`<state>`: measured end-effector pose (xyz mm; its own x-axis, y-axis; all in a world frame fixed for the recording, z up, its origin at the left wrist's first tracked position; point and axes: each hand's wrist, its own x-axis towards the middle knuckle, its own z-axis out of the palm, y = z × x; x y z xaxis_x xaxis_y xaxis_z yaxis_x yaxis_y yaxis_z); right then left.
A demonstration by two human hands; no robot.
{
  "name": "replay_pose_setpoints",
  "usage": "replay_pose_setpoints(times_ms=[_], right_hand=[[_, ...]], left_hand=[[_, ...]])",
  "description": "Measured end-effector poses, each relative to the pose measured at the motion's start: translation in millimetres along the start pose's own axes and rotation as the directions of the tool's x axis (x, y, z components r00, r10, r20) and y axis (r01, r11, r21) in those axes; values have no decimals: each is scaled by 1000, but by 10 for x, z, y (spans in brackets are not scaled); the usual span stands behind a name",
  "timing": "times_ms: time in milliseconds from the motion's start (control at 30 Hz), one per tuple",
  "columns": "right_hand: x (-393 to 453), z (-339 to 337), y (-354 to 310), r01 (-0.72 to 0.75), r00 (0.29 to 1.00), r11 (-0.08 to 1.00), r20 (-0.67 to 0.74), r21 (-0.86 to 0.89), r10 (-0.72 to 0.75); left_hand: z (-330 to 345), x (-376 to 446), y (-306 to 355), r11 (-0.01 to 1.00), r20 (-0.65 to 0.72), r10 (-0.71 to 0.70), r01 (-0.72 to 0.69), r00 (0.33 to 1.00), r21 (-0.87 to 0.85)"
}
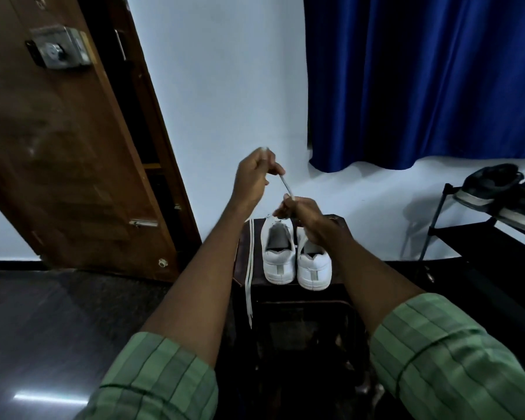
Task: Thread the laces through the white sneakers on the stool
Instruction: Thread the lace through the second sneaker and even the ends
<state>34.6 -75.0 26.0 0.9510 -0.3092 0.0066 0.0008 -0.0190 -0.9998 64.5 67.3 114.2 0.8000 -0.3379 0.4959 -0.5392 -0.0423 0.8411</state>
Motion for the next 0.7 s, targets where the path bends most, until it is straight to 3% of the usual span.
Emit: replay_pose_setpoints(times_ms=[67,133,167,267,433,533,600,700], right_hand=[[94,-198,55,-11,962,995,-272,103,39],[204,-472,108,-20,816,975,-560,219,143],[256,-583,113,-14,768,966,-615,259,176],[347,-744,130,24,754,957,-634,290,173],[403,-1079,172,104,604,975,-792,197,96],[463,-1359,218,89,618,996,-784,8,-49],[490,-1463,282,-9,653,986,-748,-164,-118],[444,-1387,453,-212,776,898,-625,-386,-85]], left_hand=[[-96,46,-98,995,-172,-31,14,985,-95],[-138,59,-239,986,-258,-94,53,961,-160],[-139,67,-331,984,-260,-127,90,957,-153],[-19,79,-689,964,-150,-228,245,962,106],[427,24,-1018,888,162,-374,302,913,347],[599,17,-1139,879,267,-302,158,915,451],[698,41,-1216,871,291,-243,76,925,485],[865,104,-1299,884,210,-157,43,965,466]])
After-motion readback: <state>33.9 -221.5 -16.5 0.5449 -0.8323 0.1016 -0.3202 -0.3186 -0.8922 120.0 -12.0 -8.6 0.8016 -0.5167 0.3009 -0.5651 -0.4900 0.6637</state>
